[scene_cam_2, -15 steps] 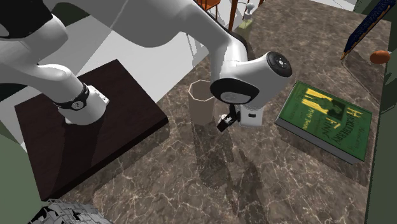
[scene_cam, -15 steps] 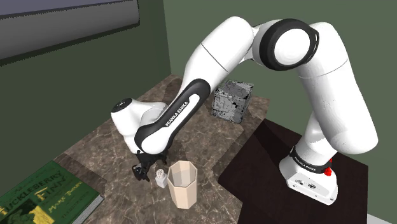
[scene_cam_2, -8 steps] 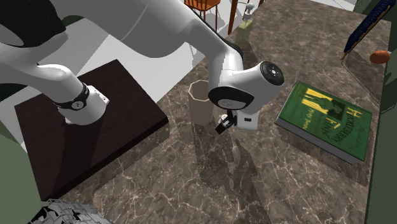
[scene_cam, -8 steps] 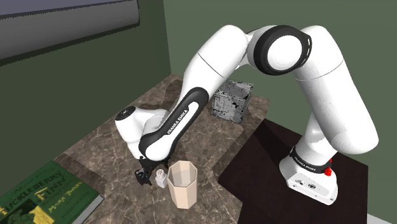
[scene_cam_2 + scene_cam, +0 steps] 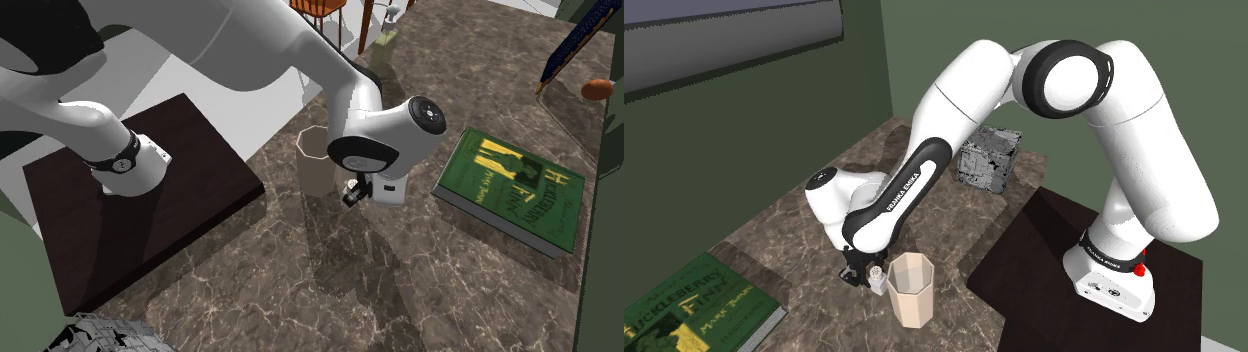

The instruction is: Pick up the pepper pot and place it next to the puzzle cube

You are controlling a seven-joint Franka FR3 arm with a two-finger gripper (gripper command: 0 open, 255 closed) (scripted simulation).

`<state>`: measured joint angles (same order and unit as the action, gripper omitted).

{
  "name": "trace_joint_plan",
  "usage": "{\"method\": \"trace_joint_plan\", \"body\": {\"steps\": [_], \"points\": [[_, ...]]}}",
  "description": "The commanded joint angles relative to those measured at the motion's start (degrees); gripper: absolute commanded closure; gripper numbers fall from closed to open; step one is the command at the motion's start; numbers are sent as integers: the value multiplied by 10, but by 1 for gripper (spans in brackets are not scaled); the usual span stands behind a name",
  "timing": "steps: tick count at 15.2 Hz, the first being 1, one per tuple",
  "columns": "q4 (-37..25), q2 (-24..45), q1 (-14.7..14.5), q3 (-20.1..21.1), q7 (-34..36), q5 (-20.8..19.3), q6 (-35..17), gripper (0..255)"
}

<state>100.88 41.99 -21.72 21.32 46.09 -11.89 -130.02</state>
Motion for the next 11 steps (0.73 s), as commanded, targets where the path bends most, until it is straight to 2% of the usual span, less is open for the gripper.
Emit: {"method": "trace_joint_plan", "body": {"steps": [1,7,11], "points": [[0,0,0,0,0,0,0,255],[0,0,0,0,0,0,0,255],[5,-23,5,7,-2,7,18,255]]}}
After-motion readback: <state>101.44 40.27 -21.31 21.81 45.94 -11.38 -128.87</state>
